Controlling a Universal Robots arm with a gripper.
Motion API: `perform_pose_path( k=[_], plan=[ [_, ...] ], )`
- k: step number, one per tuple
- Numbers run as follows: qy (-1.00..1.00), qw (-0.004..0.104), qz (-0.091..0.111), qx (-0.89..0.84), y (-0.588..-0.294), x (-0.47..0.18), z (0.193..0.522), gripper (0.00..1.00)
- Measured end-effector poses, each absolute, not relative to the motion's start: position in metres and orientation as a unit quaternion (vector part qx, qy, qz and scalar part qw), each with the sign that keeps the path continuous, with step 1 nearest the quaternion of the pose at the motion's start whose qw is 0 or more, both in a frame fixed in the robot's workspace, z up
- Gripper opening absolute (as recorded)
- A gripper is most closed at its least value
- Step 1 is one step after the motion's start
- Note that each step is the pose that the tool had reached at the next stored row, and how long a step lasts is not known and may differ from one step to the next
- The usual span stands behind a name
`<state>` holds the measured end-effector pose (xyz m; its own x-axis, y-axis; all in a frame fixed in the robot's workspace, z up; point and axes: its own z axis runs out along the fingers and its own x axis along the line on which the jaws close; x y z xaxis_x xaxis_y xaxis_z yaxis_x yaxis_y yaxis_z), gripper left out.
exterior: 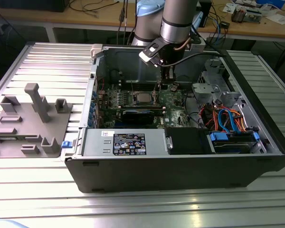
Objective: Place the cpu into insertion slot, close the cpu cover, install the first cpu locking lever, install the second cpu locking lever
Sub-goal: 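Close the cpu cover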
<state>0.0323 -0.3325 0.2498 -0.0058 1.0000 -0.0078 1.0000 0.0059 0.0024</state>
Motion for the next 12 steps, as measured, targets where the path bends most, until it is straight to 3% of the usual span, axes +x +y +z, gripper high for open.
perform_pose_path(
  k=[12],
  plan=[
    [0.709, 0.004, -0.002, 0.705, -0.3325, 0.0291, 0.2497, 0.11]
  ],
)
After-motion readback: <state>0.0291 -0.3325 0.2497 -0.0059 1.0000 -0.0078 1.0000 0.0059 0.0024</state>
